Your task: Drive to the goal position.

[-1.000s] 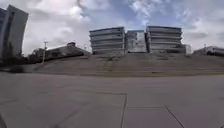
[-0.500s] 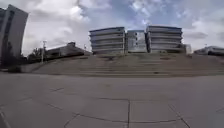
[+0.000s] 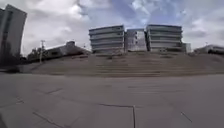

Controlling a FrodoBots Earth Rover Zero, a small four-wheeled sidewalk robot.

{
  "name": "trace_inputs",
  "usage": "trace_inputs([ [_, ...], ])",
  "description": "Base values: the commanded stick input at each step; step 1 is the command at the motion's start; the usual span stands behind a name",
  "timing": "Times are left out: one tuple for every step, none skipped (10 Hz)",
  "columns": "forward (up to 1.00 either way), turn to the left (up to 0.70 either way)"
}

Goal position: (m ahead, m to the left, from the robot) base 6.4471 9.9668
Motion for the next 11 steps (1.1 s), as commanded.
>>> trace_inputs([
  [0.7,0.0],
  [0.7,0.0],
  [0.7,0.0],
  [0.7,0.0],
  [0.7,0.0],
  [0.7,0.0],
  [0.7,0.0],
  [0.7,0.0],
  [0.7,0.0],
  [0.7,0.0],
  [0.7,0.0],
])
